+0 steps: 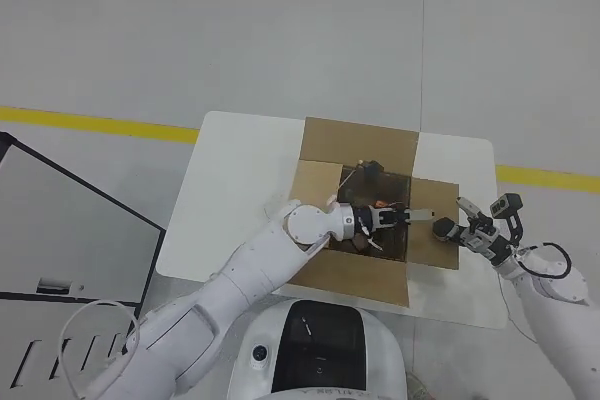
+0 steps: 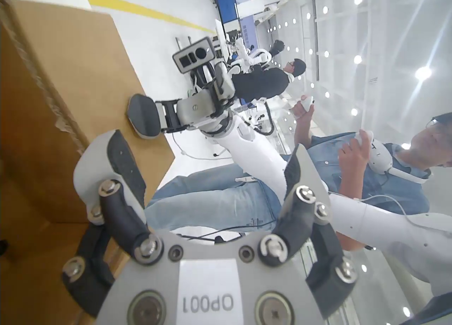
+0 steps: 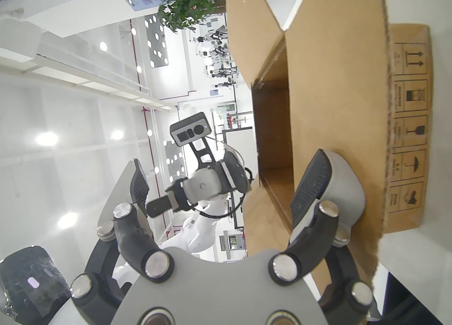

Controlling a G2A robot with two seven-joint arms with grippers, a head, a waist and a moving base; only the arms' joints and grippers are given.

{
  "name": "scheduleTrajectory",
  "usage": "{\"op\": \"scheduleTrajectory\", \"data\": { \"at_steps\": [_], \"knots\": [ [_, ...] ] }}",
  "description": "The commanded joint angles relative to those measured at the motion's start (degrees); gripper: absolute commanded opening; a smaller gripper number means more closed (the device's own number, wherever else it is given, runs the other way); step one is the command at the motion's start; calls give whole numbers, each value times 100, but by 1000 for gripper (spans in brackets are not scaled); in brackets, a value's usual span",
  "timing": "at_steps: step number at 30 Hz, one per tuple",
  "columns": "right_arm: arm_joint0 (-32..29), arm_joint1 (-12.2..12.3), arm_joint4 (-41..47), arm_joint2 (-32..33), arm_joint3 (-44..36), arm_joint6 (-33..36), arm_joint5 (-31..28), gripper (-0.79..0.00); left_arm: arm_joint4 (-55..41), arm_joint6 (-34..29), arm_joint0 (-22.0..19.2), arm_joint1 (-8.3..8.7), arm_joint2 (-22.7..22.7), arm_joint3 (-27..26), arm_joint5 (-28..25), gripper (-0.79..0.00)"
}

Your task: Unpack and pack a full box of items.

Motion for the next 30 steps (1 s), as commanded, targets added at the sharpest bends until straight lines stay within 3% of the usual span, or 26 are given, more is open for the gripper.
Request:
{"op": "scheduleTrajectory", "data": {
  "at_steps": [1,6,12,16,20,25,30],
  "knots": [
    [96,-55,5,-144,154,-37,6,0,143,-9,266,175,-394,-483,134,0],
    [368,-174,-178,-445,459,-124,12,0,556,-128,1190,558,-1315,-1985,671,0],
    [637,-310,-641,-802,806,-317,-159,0,1663,-40,2226,853,-2070,-3596,1524,0],
    [730,-411,-532,-956,966,-345,-210,0,1751,-85,2634,941,-2317,-3987,1653,0],
    [823,-496,-544,-1077,1149,-410,-329,0,2001,38,2899,980,-2275,-4232,1697,0],
    [918,-558,-371,-1050,1292,-353,-503,0,2032,-116,2955,1034,-2367,-4472,1691,0],
    [911,-486,-169,-701,1168,-53,-574,0,2048,-610,2894,1074,-2182,-4826,1449,0]
  ]
}}
